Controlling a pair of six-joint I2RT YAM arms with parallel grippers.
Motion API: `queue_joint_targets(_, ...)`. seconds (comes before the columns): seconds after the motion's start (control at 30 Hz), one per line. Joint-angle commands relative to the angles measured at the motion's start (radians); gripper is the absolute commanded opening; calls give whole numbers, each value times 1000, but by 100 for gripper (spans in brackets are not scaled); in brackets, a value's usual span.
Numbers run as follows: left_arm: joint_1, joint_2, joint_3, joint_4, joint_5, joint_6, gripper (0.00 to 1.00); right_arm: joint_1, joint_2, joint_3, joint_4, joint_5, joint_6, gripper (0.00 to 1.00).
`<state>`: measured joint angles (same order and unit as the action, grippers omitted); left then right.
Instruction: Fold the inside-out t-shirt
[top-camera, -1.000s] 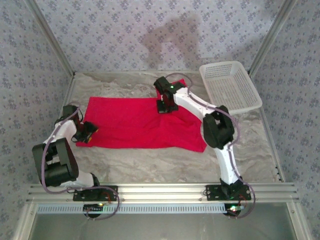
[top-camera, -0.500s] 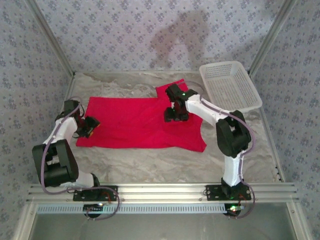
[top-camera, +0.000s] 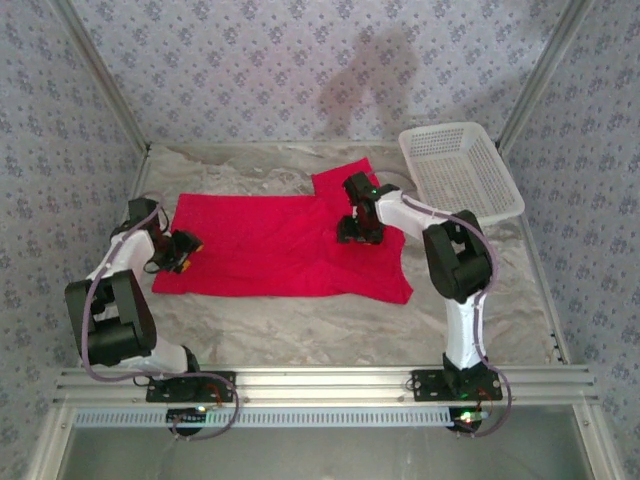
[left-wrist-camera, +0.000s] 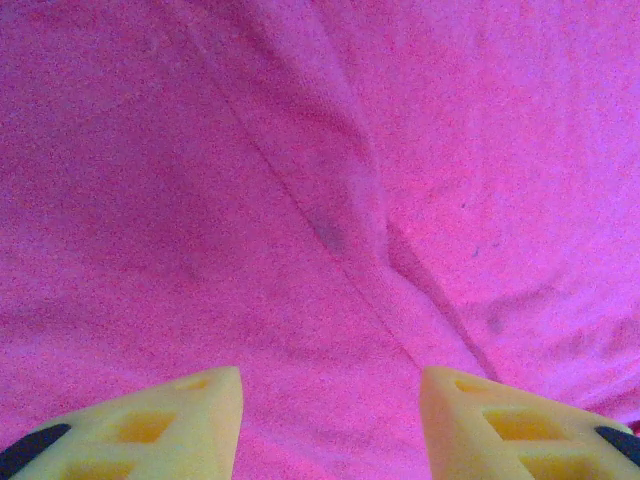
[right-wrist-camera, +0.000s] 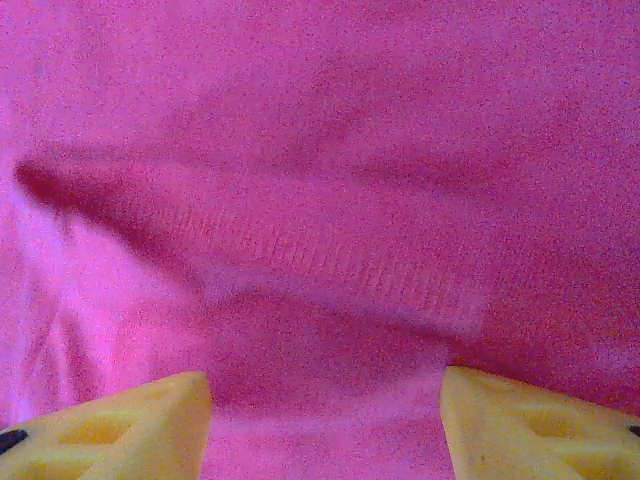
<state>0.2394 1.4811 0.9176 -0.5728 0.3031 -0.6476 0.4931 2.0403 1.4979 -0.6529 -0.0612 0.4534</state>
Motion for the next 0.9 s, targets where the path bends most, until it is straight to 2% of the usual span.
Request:
queue_joint_targets(0.0, 9, -34, -3, -12, 11, 0, 50, -3, 42, 121, -29, 71, -29, 63)
queue_joint_targets(0.23, 18, -33, -1, -19, 12, 9, 50, -6, 63, 245, -79, 93, -31, 64)
queue_joint_targets(0.33, 23, -41, -2, -25, 9, 16, 50, -6, -16, 169, -90, 94, -37, 64)
queue_joint_targets(0.47, 27, -45, -13, -11, 12, 10, 50, -14, -133, -14, -40, 55, -36, 65)
queue_joint_targets(0.6, 26, -34, -17, 6, 28, 2, 50, -24, -186, -157, 37, 5, -33, 66)
queue_joint_targets(0.7, 26, -31, -20, 11, 31, 0, 50, -29, -172, -184, 74, -5, -18, 66)
queue_joint_targets(0.87, 27, -37, -24, 9, 31, 0, 50, -33, -76, -105, 93, -16, -14, 66)
